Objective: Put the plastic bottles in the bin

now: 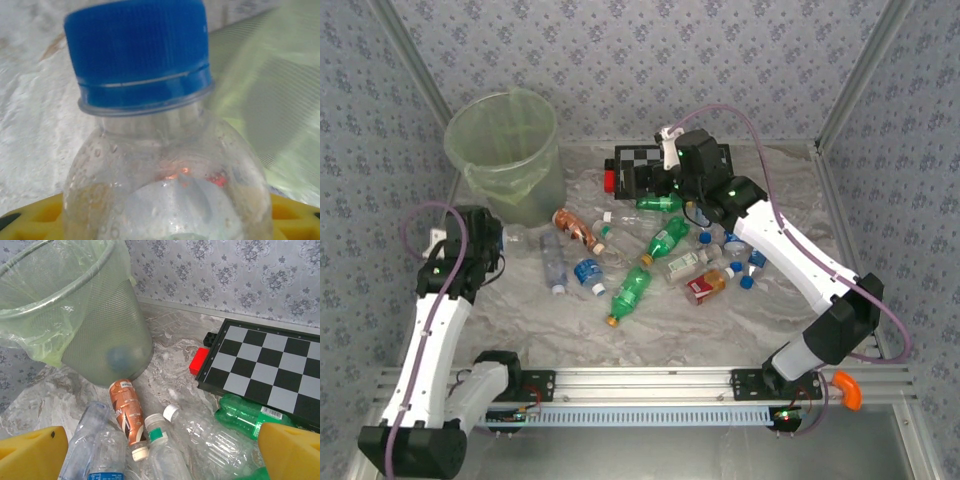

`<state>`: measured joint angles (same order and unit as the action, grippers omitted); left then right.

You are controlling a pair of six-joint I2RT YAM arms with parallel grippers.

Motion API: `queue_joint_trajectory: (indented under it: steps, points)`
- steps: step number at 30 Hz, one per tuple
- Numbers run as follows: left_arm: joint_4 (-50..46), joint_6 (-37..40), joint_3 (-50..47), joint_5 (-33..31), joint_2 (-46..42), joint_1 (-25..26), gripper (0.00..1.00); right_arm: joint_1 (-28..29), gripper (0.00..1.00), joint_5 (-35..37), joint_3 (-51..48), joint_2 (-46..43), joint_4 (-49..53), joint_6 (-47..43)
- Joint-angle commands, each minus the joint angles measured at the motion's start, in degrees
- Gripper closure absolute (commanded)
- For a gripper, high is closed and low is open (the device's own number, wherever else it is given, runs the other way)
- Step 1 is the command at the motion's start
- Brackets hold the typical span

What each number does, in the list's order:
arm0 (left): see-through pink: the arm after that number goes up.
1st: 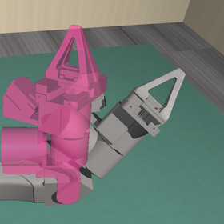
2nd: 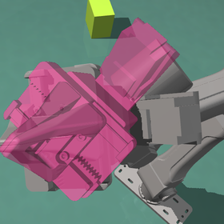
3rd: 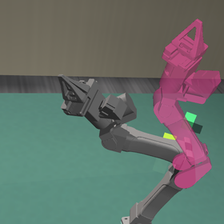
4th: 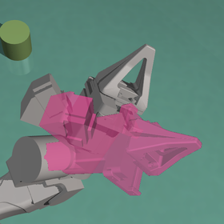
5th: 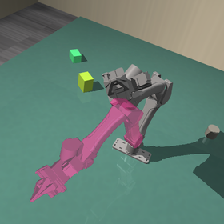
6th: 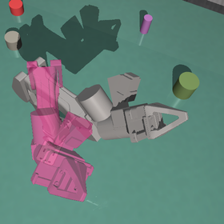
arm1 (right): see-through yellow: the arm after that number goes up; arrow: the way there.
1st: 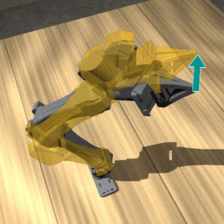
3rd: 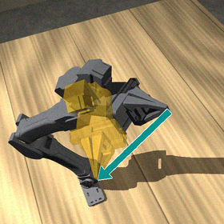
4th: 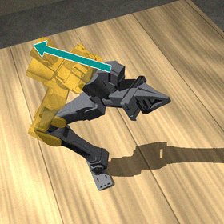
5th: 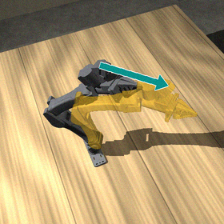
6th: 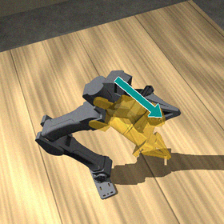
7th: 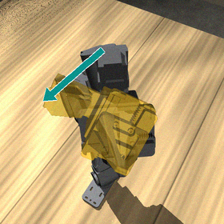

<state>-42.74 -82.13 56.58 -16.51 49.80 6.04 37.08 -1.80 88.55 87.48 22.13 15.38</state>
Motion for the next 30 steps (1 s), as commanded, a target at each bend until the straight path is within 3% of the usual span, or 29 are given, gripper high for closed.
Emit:
queue_joint_trajectory:
  steps: [1,5,14,30]
  points:
    - [-0.1,11.0,7.0,-8.1,2.1,4.4,0.43,0.5,0.01,-0.2,2.6,0.7,1.2,-0.4]
    - [0.5,20.4,15.3,-12.4,6.4,7.4,0.43,0.9,0.01,0.0,2.8,0.7,1.2,-0.5]
    - [5.5,38.5,30.4,-15.3,17.3,7.3,0.44,1.2,0.01,0.5,4.2,0.4,1.8,-1.7]
    - [5.8,50.8,52.9,-4.1,38.9,-3.1,0.44,2.5,0.0,1.8,6.3,0.2,3.6,-2.5]
